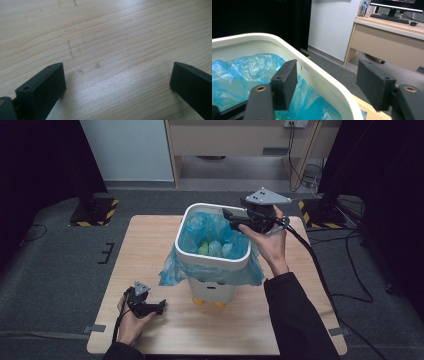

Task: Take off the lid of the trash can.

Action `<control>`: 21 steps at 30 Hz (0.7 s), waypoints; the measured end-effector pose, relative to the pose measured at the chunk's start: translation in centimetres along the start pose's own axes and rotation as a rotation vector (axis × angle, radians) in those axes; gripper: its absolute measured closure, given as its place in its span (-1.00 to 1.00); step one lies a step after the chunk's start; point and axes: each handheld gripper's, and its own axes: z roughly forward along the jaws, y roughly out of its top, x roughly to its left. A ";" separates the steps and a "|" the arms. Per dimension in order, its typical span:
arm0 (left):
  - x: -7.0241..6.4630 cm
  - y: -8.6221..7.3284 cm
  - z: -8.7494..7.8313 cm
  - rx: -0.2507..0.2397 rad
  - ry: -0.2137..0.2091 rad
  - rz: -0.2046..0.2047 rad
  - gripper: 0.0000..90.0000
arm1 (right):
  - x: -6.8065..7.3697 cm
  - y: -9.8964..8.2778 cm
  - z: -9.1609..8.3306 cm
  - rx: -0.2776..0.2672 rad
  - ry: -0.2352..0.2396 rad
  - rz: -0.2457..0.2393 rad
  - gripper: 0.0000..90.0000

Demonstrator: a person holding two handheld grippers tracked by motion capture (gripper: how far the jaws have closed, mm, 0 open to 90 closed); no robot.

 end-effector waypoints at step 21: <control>0.0 0.0 0.0 -0.001 -0.001 0.001 -1.00 | -0.2 -0.4 0.3 0.062 0.018 -0.050 0.23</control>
